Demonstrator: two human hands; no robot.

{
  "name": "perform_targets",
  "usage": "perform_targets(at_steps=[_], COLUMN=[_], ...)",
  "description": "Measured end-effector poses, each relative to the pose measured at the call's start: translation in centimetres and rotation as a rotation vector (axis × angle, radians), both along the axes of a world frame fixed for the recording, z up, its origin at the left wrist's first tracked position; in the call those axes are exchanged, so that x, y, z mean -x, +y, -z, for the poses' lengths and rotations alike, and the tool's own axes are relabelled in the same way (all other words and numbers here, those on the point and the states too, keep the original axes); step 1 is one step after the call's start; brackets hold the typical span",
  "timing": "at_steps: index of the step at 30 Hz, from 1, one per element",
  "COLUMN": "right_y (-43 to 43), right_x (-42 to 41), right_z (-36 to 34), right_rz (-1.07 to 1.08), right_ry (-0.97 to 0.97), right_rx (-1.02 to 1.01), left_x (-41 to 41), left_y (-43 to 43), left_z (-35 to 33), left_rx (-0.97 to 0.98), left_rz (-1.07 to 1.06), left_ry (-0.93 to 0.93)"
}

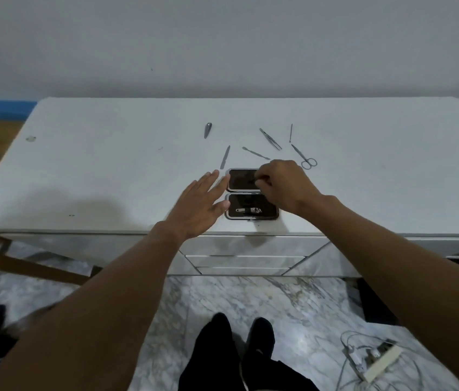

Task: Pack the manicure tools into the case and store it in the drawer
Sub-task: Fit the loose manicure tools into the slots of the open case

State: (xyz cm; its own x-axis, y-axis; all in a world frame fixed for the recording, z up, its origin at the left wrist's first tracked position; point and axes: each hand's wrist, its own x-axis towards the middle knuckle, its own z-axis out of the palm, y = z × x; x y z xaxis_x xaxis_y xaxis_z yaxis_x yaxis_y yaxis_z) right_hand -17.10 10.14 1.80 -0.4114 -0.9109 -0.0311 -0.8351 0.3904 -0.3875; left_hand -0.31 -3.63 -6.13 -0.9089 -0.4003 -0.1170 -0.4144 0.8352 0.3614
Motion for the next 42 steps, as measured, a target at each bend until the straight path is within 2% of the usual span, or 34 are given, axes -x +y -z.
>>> perform_targets(at_steps=[5,11,15,21,29,34,42], right_y=[-5.9,-14.2,-18.1,-20.6,-19.4,-15.8,-4.6], right_x=[0.6,1.7,2.5,3.2,3.1,3.1,1.7], right_z=[-0.6,-1.1,0.7,2.6,2.4,1.4,0.4], right_rz=[0.012,0.048,-0.016,-0.103,-0.04,-0.011,0.011], right_ry=[0.029,0.057,0.086,0.13,0.276,0.21,0.1], right_rx=[-0.019,-0.095,-0.171,-0.274,-0.214,-0.163,-0.036], left_x=[0.0,-0.4,-0.4,-0.3,-0.3,-0.1,-0.3], left_y=[-0.7,-0.6,-1.1,-1.0,-1.1,-1.2,-1.0], left_z=[0.0,0.4,0.9,1.0,1.3,1.1,1.6], left_rx=[0.144,0.162,0.102,0.118,0.119,0.168,0.199], left_rz=[0.039,0.046,0.03,0.029,0.037,0.037,0.041], left_ry=[0.041,0.082,0.118,0.186,0.208,0.12,0.149])
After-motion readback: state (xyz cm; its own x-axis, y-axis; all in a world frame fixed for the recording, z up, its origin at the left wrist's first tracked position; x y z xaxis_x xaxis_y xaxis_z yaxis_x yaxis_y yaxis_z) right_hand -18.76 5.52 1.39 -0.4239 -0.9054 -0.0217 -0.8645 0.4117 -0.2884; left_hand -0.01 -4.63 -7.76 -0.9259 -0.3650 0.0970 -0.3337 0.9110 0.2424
